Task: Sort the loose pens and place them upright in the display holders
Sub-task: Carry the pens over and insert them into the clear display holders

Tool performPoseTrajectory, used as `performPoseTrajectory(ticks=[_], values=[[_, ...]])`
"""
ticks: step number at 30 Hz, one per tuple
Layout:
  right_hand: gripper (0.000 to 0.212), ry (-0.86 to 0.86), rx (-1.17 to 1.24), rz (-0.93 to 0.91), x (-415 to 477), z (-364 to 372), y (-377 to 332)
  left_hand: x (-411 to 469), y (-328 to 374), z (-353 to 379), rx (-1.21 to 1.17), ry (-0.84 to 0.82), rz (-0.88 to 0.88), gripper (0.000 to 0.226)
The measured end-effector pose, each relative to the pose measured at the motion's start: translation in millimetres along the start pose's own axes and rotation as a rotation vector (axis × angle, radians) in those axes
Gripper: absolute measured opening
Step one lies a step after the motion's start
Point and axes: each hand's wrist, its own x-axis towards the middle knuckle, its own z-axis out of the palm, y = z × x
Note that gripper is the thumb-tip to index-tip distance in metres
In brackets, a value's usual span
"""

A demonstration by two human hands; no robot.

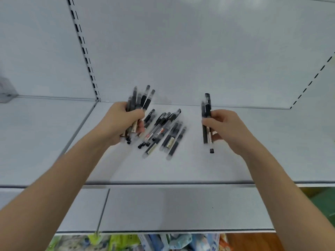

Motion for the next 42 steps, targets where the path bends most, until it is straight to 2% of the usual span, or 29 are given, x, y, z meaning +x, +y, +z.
performPoseTrajectory(ticks=[4, 6, 8, 15, 20, 28, 33, 37, 42], values=[[0.012, -0.030, 0.347, -0.048, -25, 16, -18, -33, -2, 12, -0.199, -0.008, 0.044, 0.011], [0.011, -0.094, 0.440, -0.078, -36, 35, -26, -54, -5, 17, -0.301, -0.012, 0.049, 0.010], [0.011, -0.160, 0.477, -0.102, -43, 55, -34, -72, -7, 17, -0.298, 0.005, 0.054, 0.009], [0.013, -0.367, 0.461, -0.146, -53, 123, -54, -118, -17, -21, -0.361, 0.126, 0.043, 0.006], [0.012, -0.508, 0.427, -0.165, -69, 171, -73, -146, -28, -62, -0.351, 0.227, 0.077, 0.020], [0.008, -0.614, 0.534, -0.117, -110, 268, -114, -203, -57, -164, -0.408, 0.437, 0.082, 0.011], [0.017, -0.609, 0.506, -0.099, -142, 343, -139, -253, -88, -247, -0.366, 0.553, 0.040, 0.008], [0.003, -0.593, 0.427, -0.057, -145, 386, -154, -278, -101, -295, -0.398, 0.596, -0.021, 0.007], [0.008, -0.542, 0.353, -0.070, -116, 423, -174, -275, -105, -337, -0.415, 0.603, -0.036, 0.006]])
